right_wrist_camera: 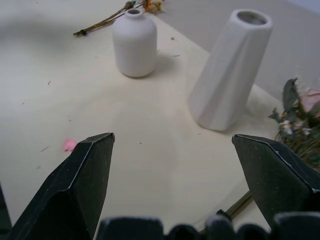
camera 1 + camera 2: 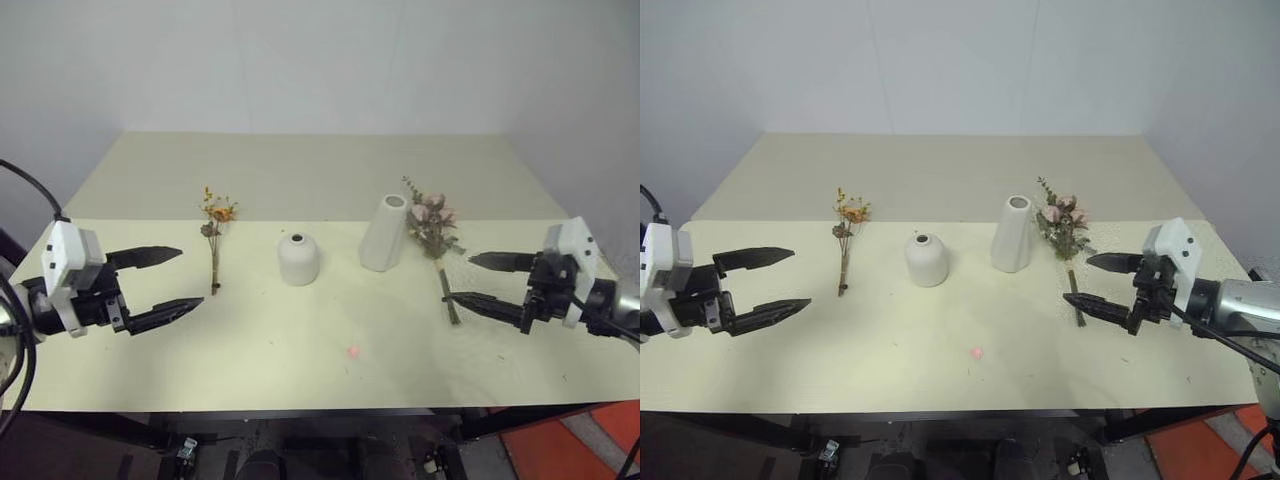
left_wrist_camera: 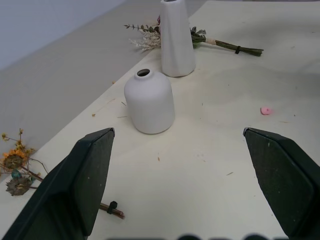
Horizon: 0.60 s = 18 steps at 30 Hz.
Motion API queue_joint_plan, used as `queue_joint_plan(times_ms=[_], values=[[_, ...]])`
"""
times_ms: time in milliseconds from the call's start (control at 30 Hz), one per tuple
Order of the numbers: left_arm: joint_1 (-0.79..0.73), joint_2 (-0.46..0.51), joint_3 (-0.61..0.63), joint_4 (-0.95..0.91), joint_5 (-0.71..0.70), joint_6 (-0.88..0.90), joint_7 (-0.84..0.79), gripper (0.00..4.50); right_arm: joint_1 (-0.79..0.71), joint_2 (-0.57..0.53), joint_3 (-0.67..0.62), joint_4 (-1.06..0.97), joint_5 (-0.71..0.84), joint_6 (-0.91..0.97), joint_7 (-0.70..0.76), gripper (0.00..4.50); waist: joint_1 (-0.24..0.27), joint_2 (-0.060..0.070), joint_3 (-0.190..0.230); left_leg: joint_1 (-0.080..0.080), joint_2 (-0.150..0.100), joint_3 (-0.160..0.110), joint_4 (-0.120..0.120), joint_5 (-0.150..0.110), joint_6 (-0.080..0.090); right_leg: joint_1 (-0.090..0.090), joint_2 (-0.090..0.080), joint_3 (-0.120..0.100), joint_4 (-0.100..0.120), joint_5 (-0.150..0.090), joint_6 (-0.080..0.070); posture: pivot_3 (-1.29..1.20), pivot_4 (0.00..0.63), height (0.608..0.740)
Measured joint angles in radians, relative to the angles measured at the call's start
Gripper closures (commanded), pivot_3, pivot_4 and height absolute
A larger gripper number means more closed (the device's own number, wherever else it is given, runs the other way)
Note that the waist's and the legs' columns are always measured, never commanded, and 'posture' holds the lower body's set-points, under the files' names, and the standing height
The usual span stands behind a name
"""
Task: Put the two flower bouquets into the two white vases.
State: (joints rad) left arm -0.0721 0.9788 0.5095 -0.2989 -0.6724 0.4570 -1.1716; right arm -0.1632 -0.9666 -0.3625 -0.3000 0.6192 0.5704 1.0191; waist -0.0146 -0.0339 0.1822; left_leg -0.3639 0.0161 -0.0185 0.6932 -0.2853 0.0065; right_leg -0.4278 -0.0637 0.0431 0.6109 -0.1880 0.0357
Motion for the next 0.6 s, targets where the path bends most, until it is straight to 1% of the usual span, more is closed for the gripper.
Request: queue_joint_plan(times_ms=[267,400,467,533,600], values=[[-0.013,0.008,-0.031,0.043,0.010,-0.003,-0.035,0.00,0.096,0.002,-0.048,-0.056,-0.048,-0.001,-0.071,0.07,0.001,0.000,0.000,0.000,0.000,0.000,0.000,0.000,0.000,0.000,0.000,0.000,0.000,0.000,0.000,0.00,0.150,0.740],[-0.034,0.008,-0.052,0.048,0.012,-0.004,-0.031,0.00,0.092,0.002,-0.058,-0.080,-0.057,-0.001,-0.102,0.07,-0.001,0.000,0.000,0.000,0.000,0.000,0.000,0.000,0.000,0.000,0.000,0.000,0.000,0.000,0.000,0.00,0.150,0.740],[-0.049,0.008,-0.056,0.050,0.008,-0.004,-0.029,0.00,0.051,-0.014,-0.042,-0.079,-0.058,0.031,-0.118,0.07,-0.005,0.000,0.000,0.000,0.000,0.000,0.000,0.000,0.000,0.000,0.000,0.001,0.000,0.000,0.000,0.00,0.150,0.740],[-0.061,0.008,-0.068,0.052,0.010,-0.012,-0.030,0.00,-0.054,-0.053,0.030,-0.047,-0.087,0.119,-0.174,0.07,-0.012,0.000,0.000,0.001,0.001,0.001,0.000,0.000,0.000,0.000,0.000,0.002,0.000,0.001,-0.001,0.00,0.150,0.740],[-0.056,0.007,-0.080,0.051,0.025,-0.027,-0.030,0.00,-0.174,-0.054,0.120,0.005,-0.118,0.231,-0.237,0.07,-0.016,0.000,0.000,0.001,0.001,0.001,0.000,0.000,0.000,0.000,0.002,0.002,0.000,0.001,-0.002,0.00,0.150,0.740]])
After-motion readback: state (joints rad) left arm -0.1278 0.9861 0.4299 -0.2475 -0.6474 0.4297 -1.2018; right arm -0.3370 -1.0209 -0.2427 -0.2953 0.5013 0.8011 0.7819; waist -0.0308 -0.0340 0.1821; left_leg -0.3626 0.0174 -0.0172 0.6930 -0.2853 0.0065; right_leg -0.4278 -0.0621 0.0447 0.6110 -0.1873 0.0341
